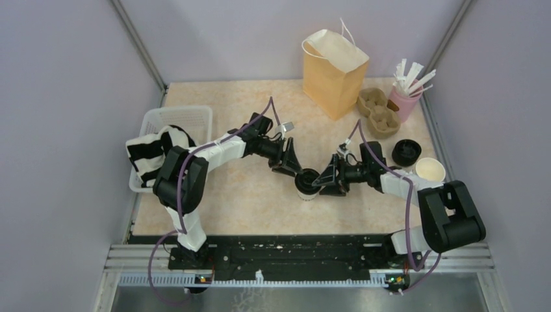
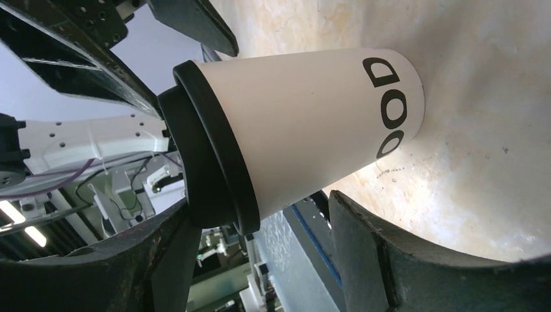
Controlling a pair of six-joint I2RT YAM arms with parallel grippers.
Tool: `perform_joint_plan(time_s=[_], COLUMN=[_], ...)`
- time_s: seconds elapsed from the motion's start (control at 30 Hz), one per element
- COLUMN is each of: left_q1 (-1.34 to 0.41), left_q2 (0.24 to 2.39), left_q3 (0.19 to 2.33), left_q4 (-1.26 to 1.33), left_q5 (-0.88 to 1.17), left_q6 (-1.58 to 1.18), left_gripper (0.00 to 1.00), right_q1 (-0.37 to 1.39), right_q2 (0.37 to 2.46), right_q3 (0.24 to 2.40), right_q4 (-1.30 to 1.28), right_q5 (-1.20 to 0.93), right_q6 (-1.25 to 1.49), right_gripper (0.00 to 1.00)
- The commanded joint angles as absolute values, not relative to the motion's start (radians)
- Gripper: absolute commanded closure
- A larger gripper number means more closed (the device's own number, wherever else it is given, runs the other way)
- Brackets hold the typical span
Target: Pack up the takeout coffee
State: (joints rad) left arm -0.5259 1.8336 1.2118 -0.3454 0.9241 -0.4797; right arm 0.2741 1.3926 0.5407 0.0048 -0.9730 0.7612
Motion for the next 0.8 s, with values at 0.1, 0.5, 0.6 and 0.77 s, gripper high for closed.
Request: perform_joint_plan(time_s=[0.1, 0.5, 0.6, 0.77], left_q1=[-0.514, -0.513, -0.514, -0.514], left_q2=[1.830, 1.854, 1.856, 1.830], left_q3=[0.985, 0.786, 0.758, 0.779], left_q4=[-0.314, -0.183, -0.186, -0.202], left_q5=[0.764, 0.670, 0.640, 0.644], left_q6=[-0.411, -0.442, -0.432, -0.404], left_gripper=[0.42, 0.48, 0.48, 0.46], right_q1=[0.231, 0.224, 0.225, 0.224], right_q2=[1.454, 1.518, 1.519, 1.491], right_q3=[0.460, 0.418, 0.403, 0.424], right_q4=[0.040, 0.072, 0.075, 0.036], right_q5=[-0.873, -0.806, -0.797, -0.804], right_q6=[0.708, 0.691, 0.687, 0.683], right_gripper=[0.32, 0.32, 0.32, 0.31])
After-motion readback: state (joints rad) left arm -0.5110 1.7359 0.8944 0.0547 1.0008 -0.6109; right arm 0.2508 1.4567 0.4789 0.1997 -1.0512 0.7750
